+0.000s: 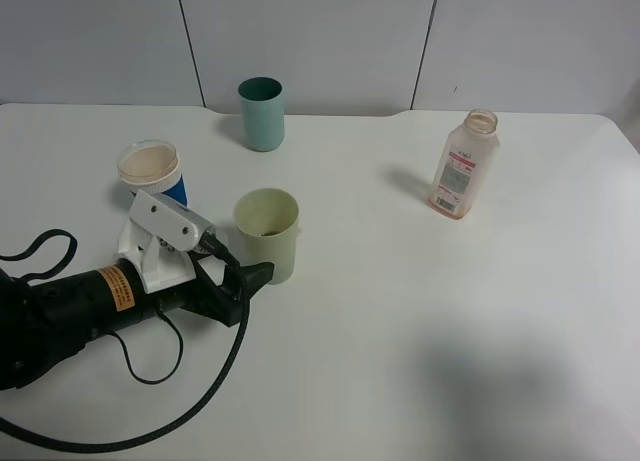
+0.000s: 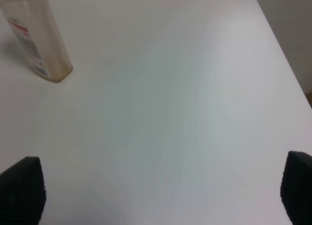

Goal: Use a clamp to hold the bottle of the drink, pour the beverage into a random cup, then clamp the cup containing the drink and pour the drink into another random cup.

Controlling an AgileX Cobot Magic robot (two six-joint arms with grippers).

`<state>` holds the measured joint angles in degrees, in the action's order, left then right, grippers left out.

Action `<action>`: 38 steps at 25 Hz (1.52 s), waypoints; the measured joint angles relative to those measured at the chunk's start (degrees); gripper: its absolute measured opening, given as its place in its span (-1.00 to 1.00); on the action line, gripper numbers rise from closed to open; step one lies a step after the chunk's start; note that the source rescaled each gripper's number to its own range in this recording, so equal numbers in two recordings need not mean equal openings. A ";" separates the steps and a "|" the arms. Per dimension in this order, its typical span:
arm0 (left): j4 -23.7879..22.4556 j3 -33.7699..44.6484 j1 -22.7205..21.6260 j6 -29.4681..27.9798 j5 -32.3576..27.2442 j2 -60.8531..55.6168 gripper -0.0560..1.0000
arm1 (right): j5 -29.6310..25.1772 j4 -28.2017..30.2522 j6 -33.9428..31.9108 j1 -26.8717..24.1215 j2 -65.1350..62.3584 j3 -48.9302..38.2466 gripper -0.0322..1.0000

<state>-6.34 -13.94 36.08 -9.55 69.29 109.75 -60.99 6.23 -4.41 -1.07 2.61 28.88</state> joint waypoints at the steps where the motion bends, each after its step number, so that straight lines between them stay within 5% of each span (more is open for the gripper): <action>1: -0.27 0.00 0.00 0.00 0.00 0.02 0.54 | 0.00 0.00 0.00 0.00 0.00 0.00 0.87; 18: -6.11 -6.39 0.00 0.00 -0.01 4.24 0.54 | 0.00 0.00 0.00 0.00 0.00 0.00 0.87; 38: -6.30 -11.17 0.00 0.00 0.05 9.36 0.54 | 0.00 0.00 0.00 0.00 0.00 0.00 0.87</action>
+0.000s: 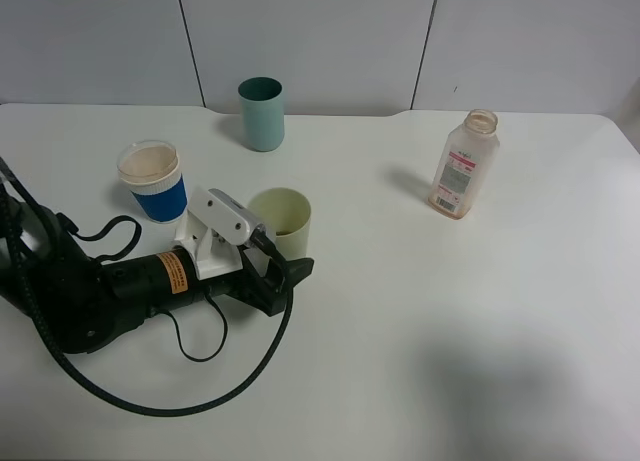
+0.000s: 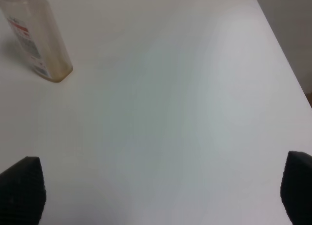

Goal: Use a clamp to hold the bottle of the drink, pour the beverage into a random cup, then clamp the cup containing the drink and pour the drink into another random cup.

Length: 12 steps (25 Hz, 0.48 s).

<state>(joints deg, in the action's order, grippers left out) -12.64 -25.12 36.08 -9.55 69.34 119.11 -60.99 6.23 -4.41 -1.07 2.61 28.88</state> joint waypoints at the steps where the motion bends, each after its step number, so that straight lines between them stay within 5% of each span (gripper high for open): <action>1: 0.00 -0.13 0.00 0.00 -0.05 0.07 0.54 | 0.00 0.00 0.00 0.00 0.00 0.00 0.87; 12: 0.88 -0.82 0.00 1.29 -0.04 0.29 0.54 | 0.00 0.00 0.00 0.00 0.00 0.00 0.87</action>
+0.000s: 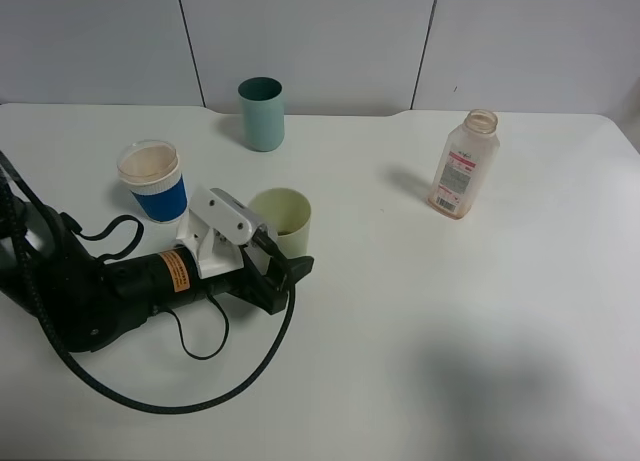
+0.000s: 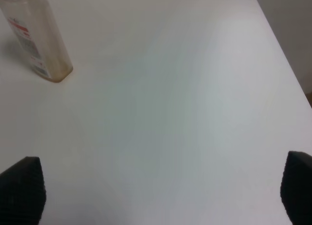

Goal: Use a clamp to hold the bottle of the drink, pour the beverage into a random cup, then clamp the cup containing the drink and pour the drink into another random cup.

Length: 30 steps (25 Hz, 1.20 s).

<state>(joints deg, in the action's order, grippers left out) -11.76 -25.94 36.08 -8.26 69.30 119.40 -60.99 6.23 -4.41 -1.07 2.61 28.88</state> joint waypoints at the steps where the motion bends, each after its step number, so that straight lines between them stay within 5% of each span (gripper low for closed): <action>1: 0.00 -0.48 0.00 0.00 0.00 0.00 0.54 | 0.00 0.00 0.00 0.00 0.00 0.00 0.87; 13: -1.67 -3.76 0.00 0.05 0.00 3.15 0.52 | 0.00 0.00 0.00 0.00 0.00 0.00 0.87; 16: -1.67 -3.89 0.00 0.17 0.00 3.15 0.02 | 0.00 0.00 0.00 0.00 0.00 0.00 0.87; 18: -1.71 -3.89 0.00 0.22 0.00 3.15 -0.84 | 0.00 0.00 0.00 0.00 0.00 0.00 0.87; 30: -2.01 -3.89 0.00 1.40 0.00 3.15 -0.89 | 0.00 0.00 0.00 0.00 0.00 0.00 0.87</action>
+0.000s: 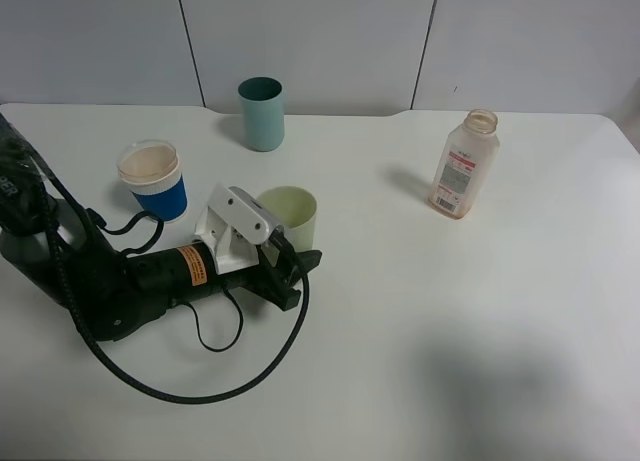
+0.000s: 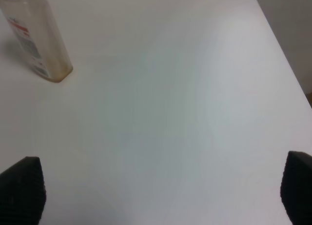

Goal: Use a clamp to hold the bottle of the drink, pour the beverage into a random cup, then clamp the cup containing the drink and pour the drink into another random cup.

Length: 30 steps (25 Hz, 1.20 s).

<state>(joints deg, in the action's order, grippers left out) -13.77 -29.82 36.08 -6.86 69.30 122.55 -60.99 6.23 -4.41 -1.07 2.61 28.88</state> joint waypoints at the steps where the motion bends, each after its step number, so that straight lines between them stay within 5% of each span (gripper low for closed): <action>1: -0.07 0.00 0.00 0.03 -0.08 -0.12 -0.89 | 0.00 0.00 0.00 0.00 0.00 0.00 0.87; 8: 2.33 1.86 0.00 0.03 -0.44 -3.76 -0.89 | 0.00 0.00 0.00 0.00 0.00 0.00 0.87; 30: 23.67 18.94 -0.75 1.13 -0.44 -13.80 -0.89 | 0.00 0.00 0.00 0.00 0.00 0.00 0.87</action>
<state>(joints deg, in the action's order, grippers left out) 9.90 -10.88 35.34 -5.73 68.86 108.74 -60.99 6.23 -4.41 -1.07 2.61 28.88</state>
